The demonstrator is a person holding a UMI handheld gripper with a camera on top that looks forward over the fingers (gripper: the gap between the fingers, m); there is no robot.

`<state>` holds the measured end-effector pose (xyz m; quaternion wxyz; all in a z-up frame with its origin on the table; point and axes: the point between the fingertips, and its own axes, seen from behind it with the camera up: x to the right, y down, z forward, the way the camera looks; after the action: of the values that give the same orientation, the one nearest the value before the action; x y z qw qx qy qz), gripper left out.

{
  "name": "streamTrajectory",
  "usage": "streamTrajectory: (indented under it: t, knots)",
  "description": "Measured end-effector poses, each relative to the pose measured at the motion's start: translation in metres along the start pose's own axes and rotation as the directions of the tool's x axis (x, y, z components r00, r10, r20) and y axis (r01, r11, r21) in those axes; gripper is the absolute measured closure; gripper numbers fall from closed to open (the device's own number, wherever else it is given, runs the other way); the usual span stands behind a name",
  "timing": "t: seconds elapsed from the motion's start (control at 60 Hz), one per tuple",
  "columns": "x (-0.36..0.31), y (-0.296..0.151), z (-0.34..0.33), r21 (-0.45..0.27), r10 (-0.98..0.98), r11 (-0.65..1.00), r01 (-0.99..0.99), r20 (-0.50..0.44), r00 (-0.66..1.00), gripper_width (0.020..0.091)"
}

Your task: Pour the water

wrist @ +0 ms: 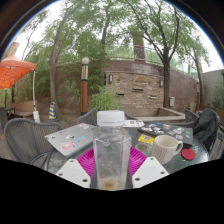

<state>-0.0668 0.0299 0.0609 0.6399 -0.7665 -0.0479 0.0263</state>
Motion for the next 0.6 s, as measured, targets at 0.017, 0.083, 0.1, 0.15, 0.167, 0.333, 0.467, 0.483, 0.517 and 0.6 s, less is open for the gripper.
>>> streamTrajectory:
  t: [0.017, 0.083, 0.1, 0.15, 0.167, 0.333, 0.467, 0.483, 0.517, 0.6]
  knots:
    - [-0.002, -0.002, 0.002, -0.012, 0.032, 0.999, -0.031, 0.021, 0.999, 0.0690]
    - [-0.020, -0.022, 0.020, -0.040, 0.141, 0.990, -0.138, 0.086, 0.986, 0.0689]
    - [-0.021, -0.030, 0.023, -0.037, 0.172, 0.985, -0.169, 0.099, 0.980, 0.0690]
    - [-0.017, -0.048, 0.042, -0.013, 0.301, 0.953, -0.301, 0.115, 0.947, 0.0690]
    - [-0.014, -0.069, 0.031, -0.016, 0.353, 0.935, -0.354, 0.125, 0.927, 0.0689]
    - [0.022, -0.119, 0.045, -0.093, 0.839, 0.535, -0.840, 0.173, 0.515, 0.0691]
    - [0.035, -0.103, 0.052, -0.228, 0.988, 0.009, -0.974, 0.151, -0.026, 0.0692]
    - [0.032, -0.113, 0.043, -0.245, 0.984, -0.082, -0.966, 0.132, -0.118, 0.0693]
    - [0.033, -0.115, 0.039, -0.282, 0.951, -0.237, -0.930, 0.131, -0.281, 0.0693]
    - [0.049, -0.139, 0.024, -0.350, 0.782, -0.537, -0.767, 0.135, -0.609, 0.0692]
